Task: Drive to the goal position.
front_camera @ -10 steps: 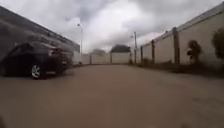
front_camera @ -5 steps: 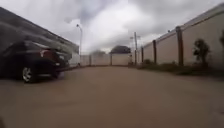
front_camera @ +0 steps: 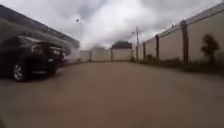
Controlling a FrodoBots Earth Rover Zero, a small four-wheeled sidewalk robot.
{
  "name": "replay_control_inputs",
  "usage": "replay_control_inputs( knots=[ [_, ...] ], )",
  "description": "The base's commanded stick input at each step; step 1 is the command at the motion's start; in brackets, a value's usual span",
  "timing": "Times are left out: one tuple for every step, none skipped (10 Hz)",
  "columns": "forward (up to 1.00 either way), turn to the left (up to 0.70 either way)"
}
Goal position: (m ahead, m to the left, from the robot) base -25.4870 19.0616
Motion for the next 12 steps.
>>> replay_control_inputs(
  knots=[
    [0.0, 0.85],
    [0.0, 0.85],
    [0.0, 0.85],
    [0.0, 0.85],
    [0.0, 0.85],
    [0.0, 0.85],
    [0.0, 0.85],
    [0.0, 0.85],
    [0.0, 0.85],
    [0.0, 0.85],
    [0.0, 0.85],
    [0.0, 0.85]
  ],
)
